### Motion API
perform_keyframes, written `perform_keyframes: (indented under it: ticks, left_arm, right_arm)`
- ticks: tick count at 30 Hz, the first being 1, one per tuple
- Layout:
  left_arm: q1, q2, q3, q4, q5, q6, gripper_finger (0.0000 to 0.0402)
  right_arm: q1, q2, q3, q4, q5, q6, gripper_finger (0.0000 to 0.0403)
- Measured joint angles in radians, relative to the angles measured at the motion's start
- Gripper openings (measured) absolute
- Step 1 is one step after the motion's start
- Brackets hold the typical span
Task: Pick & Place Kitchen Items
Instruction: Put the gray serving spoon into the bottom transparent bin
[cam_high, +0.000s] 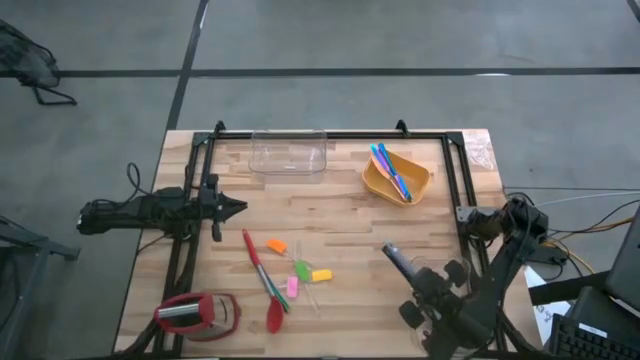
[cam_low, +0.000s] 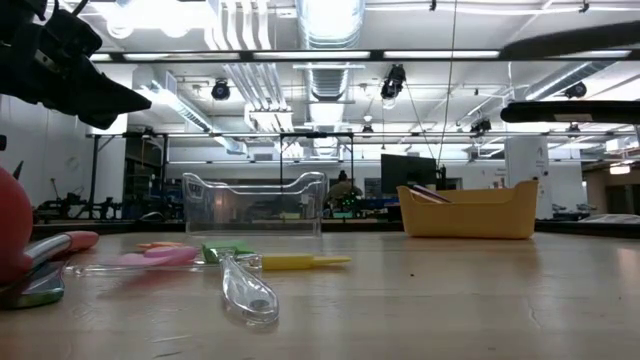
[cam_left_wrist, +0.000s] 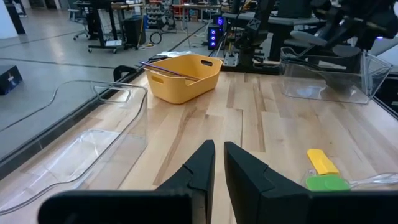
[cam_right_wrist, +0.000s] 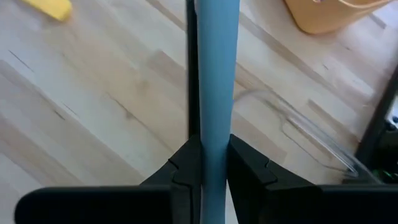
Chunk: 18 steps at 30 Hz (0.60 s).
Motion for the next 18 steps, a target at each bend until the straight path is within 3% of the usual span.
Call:
perform_keyframes:
  ticks: [11, 18]
  left_arm:
    - [0.000, 0.000, 0.000, 0.001, 0.000, 0.000, 0.0044]
    - [0.000, 0.000, 0.000, 0.001, 0.000, 0.000, 0.0044]
  right_arm:
    - [0.111, 0.000, -0.094, 0.014, -0.054, 0.166, 0.0061]
    - [0.133, 0.000, -0.147, 0.065, -0.054, 0.184, 0.0058]
